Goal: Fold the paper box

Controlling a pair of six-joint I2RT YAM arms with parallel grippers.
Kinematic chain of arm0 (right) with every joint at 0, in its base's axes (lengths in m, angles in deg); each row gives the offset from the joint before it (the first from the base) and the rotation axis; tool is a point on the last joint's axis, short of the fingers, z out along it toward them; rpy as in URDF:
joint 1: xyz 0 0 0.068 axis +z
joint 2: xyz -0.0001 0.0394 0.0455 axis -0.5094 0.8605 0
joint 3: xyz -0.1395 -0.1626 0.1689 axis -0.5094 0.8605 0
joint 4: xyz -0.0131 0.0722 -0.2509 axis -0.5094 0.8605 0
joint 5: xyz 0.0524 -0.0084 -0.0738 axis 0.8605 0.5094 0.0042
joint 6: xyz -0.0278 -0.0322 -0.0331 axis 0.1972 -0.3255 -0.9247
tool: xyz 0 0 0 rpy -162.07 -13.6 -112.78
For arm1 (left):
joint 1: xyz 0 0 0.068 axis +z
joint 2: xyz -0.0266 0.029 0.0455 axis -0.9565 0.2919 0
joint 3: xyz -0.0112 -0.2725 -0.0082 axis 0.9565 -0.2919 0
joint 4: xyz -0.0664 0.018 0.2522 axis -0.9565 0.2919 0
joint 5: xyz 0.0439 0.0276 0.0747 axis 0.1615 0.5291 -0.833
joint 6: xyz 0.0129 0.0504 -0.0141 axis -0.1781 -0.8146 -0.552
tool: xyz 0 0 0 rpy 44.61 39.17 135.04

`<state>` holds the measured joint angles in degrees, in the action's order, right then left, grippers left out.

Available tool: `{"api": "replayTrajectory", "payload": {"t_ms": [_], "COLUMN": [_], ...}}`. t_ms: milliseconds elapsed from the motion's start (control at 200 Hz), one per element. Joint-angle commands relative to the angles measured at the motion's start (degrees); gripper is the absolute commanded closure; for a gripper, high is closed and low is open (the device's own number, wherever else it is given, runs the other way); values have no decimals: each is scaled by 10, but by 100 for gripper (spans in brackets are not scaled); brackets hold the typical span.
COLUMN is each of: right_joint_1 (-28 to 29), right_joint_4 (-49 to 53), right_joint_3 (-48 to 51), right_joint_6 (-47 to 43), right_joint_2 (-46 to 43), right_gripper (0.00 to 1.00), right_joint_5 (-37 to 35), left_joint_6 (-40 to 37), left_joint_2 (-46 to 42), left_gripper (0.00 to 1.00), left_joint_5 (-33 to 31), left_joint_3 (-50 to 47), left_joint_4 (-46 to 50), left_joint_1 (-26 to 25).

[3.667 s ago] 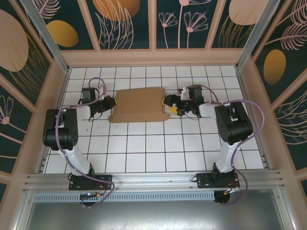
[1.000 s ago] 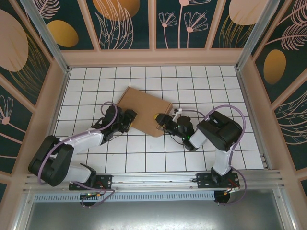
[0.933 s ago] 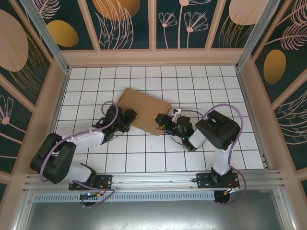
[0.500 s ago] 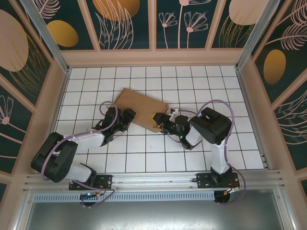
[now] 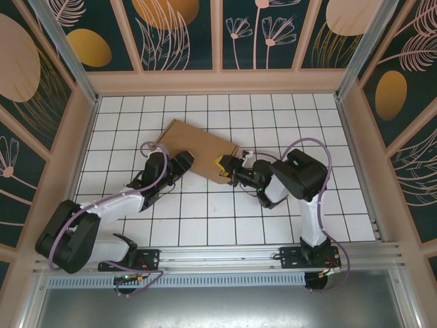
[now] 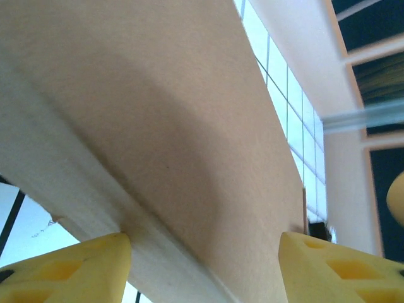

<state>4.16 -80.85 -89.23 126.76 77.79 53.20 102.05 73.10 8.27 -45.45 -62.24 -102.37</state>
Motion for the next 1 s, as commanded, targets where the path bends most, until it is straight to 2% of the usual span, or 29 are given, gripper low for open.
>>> {"api": "replayTrajectory", "payload": {"t_ms": [0, 90, 205, 320, 430, 535, 601, 686, 751, 901, 996], "right_joint_1": [1, -16, -31, -67, -79, -91, -98, -104, -107, -112, -113], "right_joint_4": [-40, 23, 166, 348, 468, 496, 493, 500, 501, 503, 508], "right_joint_3": [17, 22, 18, -7, -31, -36, -37, -43, -45, -48, -49], "right_joint_6": [0, -27, -97, -190, -242, -242, -233, -230, -225, -214, -212], "right_joint_2": [-40, -65, -114, -169, -200, -213, -221, -230, -239, -261, -275], "right_gripper": [69, 69, 69, 69, 69, 69, 69, 68, 68, 67, 67], "right_joint_5": [124, 134, 144, 145, 142, 154, 165, 178, 187, 206, 214], "left_joint_6": [-168, -256, -354, -435, -519, -607, -665, -739, -773, -847, -882], "left_joint_2": [-53, -78, -85, -67, -48, -48, -70, -102, -108, -89, -72], "left_gripper": [36, 37, 38, 39, 38, 38, 37, 36, 35, 37, 37], "left_joint_5": [26, 41, 37, -28, -113, -162, -153, -108, -108, -74, -85], "left_joint_3": [58, 111, 188, 242, 282, 291, 269, 211, 180, 159, 149], "left_joint_4": [89, 182, 286, 364, 410, 415, 393, 350, 327, 337, 348], "left_joint_1": [2, 1, 0, -7, -53, -98, -107, -114, -118, -136, -150]}}
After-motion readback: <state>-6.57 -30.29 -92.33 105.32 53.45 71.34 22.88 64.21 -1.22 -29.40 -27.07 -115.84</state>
